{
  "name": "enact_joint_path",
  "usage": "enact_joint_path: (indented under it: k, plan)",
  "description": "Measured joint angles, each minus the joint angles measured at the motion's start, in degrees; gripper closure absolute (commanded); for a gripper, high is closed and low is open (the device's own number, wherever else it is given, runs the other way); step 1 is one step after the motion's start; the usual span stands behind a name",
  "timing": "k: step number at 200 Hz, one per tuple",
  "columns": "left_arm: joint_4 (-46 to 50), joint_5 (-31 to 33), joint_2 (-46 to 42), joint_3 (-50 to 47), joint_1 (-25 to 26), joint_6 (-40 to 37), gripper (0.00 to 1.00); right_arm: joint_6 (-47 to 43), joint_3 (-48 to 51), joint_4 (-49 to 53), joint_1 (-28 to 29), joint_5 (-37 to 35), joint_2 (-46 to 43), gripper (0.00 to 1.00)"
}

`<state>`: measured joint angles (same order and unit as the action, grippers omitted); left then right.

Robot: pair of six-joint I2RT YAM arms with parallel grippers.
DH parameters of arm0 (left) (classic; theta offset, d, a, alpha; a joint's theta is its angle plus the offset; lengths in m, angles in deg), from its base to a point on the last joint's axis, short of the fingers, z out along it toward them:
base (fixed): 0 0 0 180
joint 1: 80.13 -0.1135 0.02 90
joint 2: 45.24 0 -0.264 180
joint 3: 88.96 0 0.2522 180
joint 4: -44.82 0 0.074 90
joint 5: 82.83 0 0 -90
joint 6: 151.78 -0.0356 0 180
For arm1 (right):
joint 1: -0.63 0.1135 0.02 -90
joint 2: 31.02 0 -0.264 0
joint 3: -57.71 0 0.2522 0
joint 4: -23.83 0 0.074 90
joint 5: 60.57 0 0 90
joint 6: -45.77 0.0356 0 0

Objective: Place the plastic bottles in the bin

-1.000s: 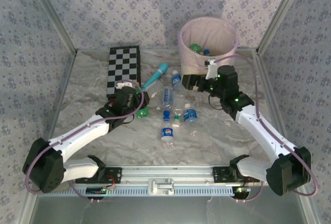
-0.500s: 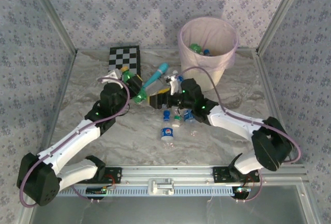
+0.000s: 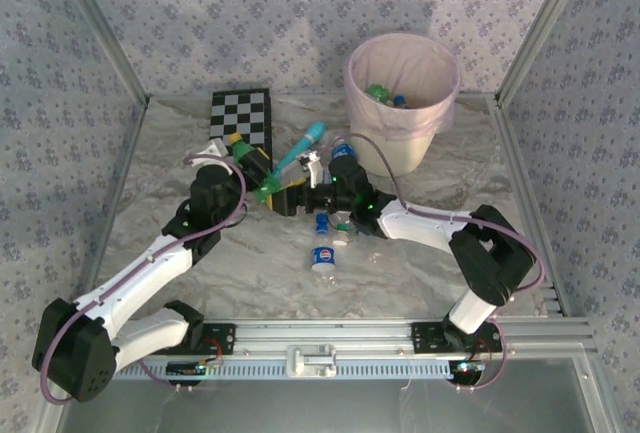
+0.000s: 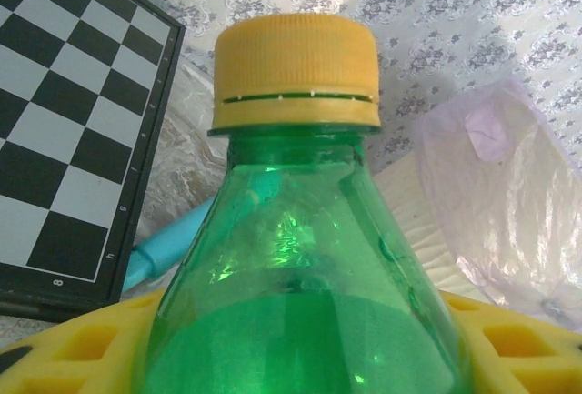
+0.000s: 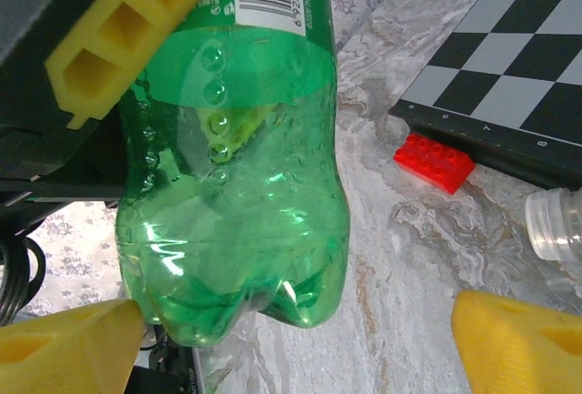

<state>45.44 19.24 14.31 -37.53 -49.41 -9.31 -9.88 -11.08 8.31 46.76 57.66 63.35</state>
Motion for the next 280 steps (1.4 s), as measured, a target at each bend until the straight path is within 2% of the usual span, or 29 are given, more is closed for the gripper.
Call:
enact_joint_path:
  k: [131, 184, 209, 218, 227, 255, 280]
  plan:
    - [0.5, -0.5, -1.2, -1.6, 1.2, 0.7, 0.41, 1.5, -0.1, -3.6, 2.4, 0.9, 1.0, 0.14]
    - [0.5, -4.4, -1.2, -1.7, 1.2, 2.4, 0.41, 1.9, -0.7, -4.3, 2.4, 0.8, 3.1, 0.21]
    - [0.5, -5.7, -1.0, -2.3, 1.2, 3.4, 0.4, 2.1, -0.7, -4.8, 2.3, 1.1, 3.2, 0.32]
    - [0.5, -6.1, -0.9, -2.5, 1.2, 3.8, 0.38, 1.9, -0.7, -4.8, 2.3, 1.3, 3.2, 0.37]
    - [0.5, -6.1, -0.9, -2.5, 1.2, 4.0, 0.3, 2.3, -0.7, -4.8, 2.3, 1.5, 3.2, 0.42]
    - [1.0, -6.9, -1.0, -2.6, 1.2, 4.8, 0.01, 2.3, -0.7, -4.6, 1.6, 0.9, 3.2, 0.48]
    - [3.1, -6.6, -2.1, -2.5, 1.2, 3.5, 0.0, 1.3, -0.6, -3.8, 0.2, -0.2, 2.8, 0.48]
